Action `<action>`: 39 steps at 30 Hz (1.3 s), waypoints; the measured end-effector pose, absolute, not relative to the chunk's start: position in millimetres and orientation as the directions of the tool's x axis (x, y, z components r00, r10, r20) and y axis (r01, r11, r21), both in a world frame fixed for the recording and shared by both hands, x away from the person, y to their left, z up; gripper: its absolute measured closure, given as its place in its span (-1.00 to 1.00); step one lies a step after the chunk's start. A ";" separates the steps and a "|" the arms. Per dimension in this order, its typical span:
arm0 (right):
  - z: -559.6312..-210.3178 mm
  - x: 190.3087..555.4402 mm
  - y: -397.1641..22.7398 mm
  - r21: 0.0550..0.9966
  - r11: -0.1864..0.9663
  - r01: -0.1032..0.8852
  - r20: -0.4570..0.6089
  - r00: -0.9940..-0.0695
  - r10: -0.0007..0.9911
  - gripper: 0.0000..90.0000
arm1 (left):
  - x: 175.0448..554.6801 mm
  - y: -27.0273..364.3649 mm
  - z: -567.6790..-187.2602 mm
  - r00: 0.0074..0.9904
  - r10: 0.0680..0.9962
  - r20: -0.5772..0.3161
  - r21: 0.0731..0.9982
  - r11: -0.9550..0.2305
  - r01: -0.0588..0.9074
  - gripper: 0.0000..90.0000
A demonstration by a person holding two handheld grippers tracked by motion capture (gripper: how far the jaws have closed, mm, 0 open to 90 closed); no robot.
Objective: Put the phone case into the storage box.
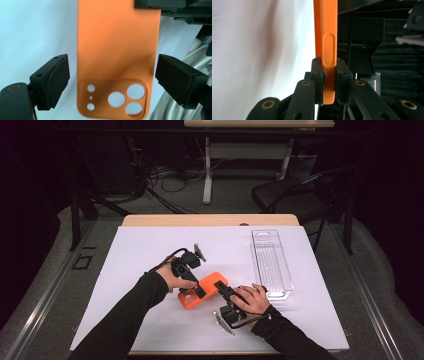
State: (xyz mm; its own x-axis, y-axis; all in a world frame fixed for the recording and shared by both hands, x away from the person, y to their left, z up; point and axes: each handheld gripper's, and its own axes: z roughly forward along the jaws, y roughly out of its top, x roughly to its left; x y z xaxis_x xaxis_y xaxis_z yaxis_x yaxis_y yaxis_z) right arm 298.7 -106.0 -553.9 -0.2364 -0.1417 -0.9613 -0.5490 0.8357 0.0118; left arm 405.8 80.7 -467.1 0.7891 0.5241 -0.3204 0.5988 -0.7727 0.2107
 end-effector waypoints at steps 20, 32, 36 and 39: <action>-552.2 298.0 -109.5 0.044 0.840 -0.541 -0.955 -0.269 -0.123 0.79 | 407.8 108.7 -460.0 0.769 0.577 -0.276 0.277 -0.718 0.638 -0.66; -549.0 296.4 -111.6 0.108 0.837 -0.536 -0.944 -0.319 -0.082 0.79 | 407.8 124.5 -460.8 0.752 0.609 -0.251 0.329 -0.677 0.658 -0.66; -547.6 296.7 -112.3 0.131 0.835 -0.534 -0.942 -0.329 -0.062 0.79 | 407.3 126.3 -462.3 0.753 0.607 -0.255 0.333 -0.676 0.658 -0.65; -546.7 297.4 -113.2 0.158 0.837 -0.524 -0.935 -0.351 -0.043 0.79 | 407.7 127.2 -463.9 0.752 0.610 -0.249 0.327 -0.678 0.659 -0.65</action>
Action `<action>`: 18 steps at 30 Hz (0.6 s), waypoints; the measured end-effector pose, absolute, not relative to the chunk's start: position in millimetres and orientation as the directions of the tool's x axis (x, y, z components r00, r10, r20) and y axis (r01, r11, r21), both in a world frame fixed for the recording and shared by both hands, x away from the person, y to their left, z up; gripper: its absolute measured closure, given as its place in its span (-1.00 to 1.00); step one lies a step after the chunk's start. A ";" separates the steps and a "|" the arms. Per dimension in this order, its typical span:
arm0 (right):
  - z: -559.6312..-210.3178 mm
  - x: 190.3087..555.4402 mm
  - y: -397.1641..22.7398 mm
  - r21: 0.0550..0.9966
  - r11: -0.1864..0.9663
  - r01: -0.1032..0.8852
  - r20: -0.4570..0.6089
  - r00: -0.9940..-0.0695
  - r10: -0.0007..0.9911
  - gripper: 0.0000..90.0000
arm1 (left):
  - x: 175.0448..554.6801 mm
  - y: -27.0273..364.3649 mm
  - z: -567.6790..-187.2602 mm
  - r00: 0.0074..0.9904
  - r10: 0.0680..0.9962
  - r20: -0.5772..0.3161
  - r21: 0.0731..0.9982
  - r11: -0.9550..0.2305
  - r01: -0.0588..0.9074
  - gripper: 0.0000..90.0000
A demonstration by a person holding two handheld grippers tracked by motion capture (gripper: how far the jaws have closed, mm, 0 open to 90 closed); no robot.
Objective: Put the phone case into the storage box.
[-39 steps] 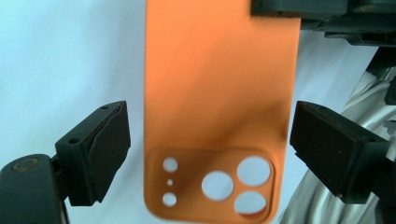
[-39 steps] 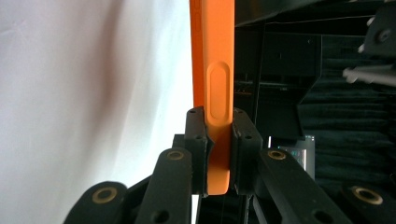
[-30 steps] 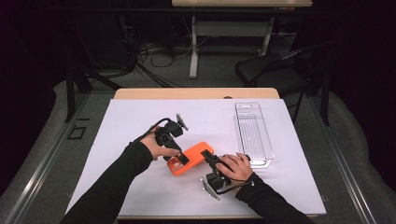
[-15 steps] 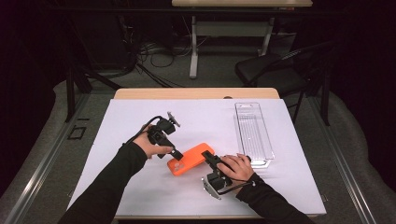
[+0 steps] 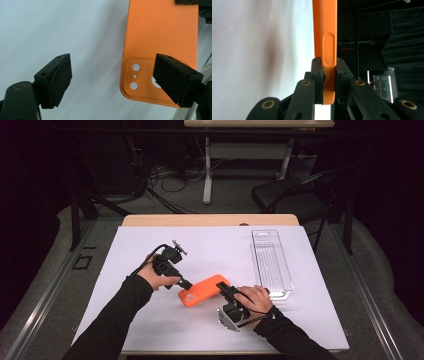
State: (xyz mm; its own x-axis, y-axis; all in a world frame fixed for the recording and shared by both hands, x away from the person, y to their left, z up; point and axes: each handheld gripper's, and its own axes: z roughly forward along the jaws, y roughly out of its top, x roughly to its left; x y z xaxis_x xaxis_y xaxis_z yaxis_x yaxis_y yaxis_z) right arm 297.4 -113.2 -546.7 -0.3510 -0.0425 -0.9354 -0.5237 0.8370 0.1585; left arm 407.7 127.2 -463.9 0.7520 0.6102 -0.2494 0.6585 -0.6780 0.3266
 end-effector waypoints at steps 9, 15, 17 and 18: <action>-540.8 300.0 -115.7 0.278 0.828 -0.488 -0.893 -0.450 0.034 0.79 | 409.2 129.1 -466.0 0.743 0.618 -0.256 0.327 -0.668 0.668 -0.65; -537.4 298.0 -118.4 0.347 0.812 -0.469 -0.855 -0.515 0.068 0.79 | 411.7 136.0 -467.7 0.730 0.638 -0.246 0.322 -0.657 0.682 -0.65; -537.4 298.0 -119.4 0.394 0.798 -0.456 -0.832 -0.545 0.100 0.79 | 412.4 138.7 -467.6 0.727 0.640 -0.248 0.321 -0.654 0.685 -0.65; -536.3 298.0 -120.3 0.415 0.796 -0.441 -0.818 -0.563 0.114 0.79 | 412.5 140.0 -467.5 0.723 0.644 -0.251 0.323 -0.648 0.690 -0.65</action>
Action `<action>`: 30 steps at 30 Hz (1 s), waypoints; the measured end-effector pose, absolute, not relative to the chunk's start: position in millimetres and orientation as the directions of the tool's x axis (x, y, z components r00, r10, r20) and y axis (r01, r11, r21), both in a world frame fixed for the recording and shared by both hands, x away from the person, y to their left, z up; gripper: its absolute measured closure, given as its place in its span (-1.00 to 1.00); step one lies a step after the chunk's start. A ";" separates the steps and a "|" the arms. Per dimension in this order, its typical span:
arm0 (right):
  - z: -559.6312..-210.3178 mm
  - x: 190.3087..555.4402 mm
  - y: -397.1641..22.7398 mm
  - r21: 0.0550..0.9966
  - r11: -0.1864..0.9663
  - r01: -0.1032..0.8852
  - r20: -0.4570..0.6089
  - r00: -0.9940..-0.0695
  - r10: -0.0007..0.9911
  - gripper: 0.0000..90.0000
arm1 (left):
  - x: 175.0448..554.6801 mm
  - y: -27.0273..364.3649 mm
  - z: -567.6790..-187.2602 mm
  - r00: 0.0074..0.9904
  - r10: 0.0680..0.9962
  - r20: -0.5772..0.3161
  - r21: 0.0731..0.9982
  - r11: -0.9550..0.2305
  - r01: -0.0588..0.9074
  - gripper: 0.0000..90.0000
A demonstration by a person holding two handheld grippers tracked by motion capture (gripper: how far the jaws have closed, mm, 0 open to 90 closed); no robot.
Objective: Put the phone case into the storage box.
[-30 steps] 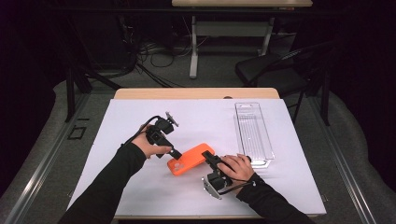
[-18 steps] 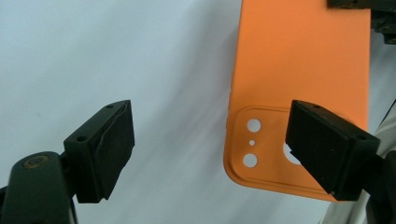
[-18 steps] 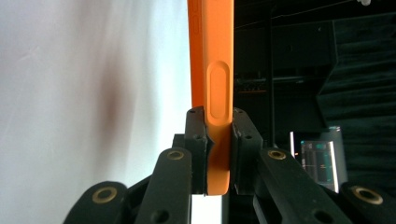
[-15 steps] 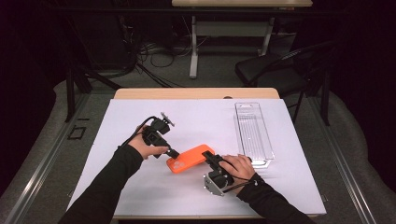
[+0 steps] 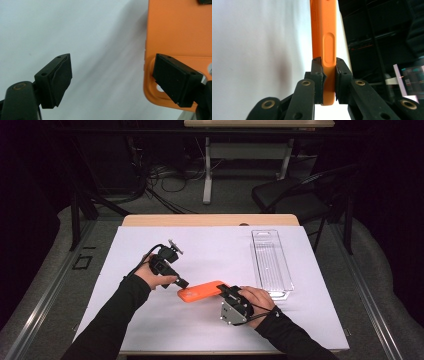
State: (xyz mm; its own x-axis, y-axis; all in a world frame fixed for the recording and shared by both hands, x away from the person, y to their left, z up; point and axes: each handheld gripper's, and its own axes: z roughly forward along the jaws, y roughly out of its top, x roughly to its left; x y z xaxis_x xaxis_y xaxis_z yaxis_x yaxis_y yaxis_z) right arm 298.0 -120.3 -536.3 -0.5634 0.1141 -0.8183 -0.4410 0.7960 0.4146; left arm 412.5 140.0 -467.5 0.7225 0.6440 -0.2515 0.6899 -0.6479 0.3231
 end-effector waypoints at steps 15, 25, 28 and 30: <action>-535.6 302.2 -131.6 0.538 0.780 -0.321 -0.706 -0.677 0.209 0.79 | 413.0 158.0 -457.5 0.704 0.665 -0.249 0.352 -0.615 0.705 -0.65; -528.2 308.4 -134.2 0.706 0.698 -0.121 -0.496 -0.788 0.365 0.79 | 410.2 167.7 -452.5 0.700 0.670 -0.246 0.369 -0.603 0.707 -0.64; -524.4 314.7 -135.9 0.765 0.644 -0.019 -0.376 -0.825 0.423 0.79 | 409.4 168.9 -453.4 0.699 0.671 -0.247 0.374 -0.600 0.707 -0.64; -523.0 318.5 -136.8 0.789 0.613 0.048 -0.306 -0.834 0.459 0.79 | 408.7 168.6 -454.4 0.704 0.665 -0.248 0.375 -0.604 0.703 -0.63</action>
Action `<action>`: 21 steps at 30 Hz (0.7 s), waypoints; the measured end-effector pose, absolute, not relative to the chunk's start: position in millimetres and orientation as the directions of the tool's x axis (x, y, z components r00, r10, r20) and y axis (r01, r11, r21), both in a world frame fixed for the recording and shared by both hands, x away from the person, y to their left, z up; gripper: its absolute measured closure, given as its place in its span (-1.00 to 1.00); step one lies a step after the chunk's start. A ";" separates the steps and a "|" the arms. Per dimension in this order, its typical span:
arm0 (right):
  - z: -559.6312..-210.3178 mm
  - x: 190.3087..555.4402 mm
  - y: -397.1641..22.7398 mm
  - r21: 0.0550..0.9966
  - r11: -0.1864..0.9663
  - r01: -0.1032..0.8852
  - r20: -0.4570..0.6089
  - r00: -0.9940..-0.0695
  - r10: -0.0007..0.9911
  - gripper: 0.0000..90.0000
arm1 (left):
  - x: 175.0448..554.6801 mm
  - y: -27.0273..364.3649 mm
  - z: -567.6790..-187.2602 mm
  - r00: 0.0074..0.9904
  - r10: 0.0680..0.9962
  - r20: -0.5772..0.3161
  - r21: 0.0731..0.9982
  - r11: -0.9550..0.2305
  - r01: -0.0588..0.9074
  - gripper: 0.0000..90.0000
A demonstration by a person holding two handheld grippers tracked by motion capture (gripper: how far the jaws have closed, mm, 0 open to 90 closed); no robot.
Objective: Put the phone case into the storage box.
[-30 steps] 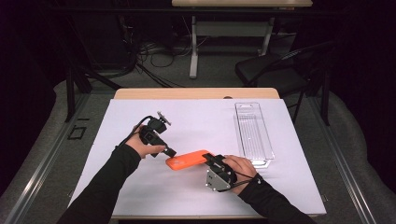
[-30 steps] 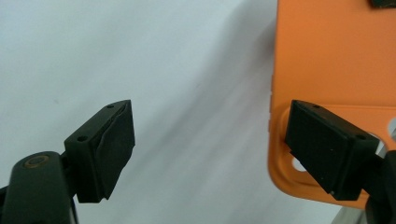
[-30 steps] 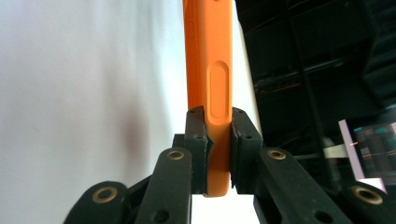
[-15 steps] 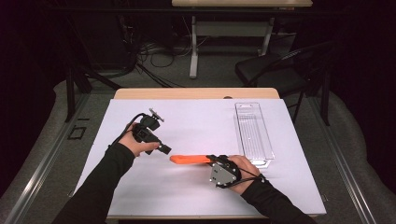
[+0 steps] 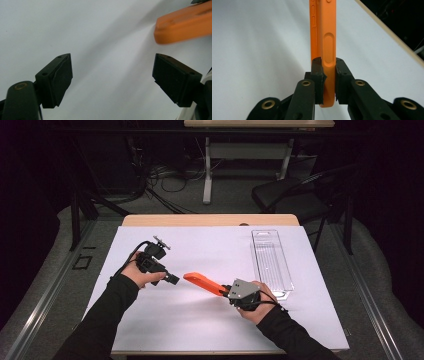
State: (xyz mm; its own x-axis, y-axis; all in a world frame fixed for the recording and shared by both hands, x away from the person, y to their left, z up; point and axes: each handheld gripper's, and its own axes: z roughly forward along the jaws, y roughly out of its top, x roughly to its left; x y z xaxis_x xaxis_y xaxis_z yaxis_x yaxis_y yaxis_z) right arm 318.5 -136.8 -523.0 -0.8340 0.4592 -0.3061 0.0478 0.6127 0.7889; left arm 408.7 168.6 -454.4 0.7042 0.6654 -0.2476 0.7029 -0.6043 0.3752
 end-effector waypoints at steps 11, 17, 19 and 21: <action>-518.4 338.5 -138.1 0.840 0.397 0.369 0.082 -0.811 0.579 0.79 | 403.3 160.6 -457.3 0.720 0.642 -0.264 0.407 -0.603 0.686 -0.59; -519.5 344.3 -140.6 0.819 0.271 0.505 0.273 -0.760 0.590 0.79 | 401.0 160.2 -458.1 0.722 0.635 -0.273 0.428 -0.593 0.683 -0.58; -519.7 345.6 -141.6 0.814 0.228 0.534 0.322 -0.742 0.587 0.79 | 400.4 160.8 -458.0 0.723 0.635 -0.274 0.439 -0.586 0.681 -0.56; -519.2 346.1 -142.7 0.803 0.192 0.564 0.370 -0.725 0.581 0.79 | 399.9 161.9 -457.6 0.725 0.629 -0.280 0.451 -0.580 0.678 -0.50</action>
State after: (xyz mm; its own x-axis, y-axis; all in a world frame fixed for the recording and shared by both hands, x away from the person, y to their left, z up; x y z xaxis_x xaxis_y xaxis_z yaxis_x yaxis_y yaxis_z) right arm 346.1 -142.7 -519.2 -0.7247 0.5812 0.3703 0.5644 0.1922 0.8028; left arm 399.9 161.9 -457.6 0.7247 0.6294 -0.2803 0.6783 -0.5804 0.4506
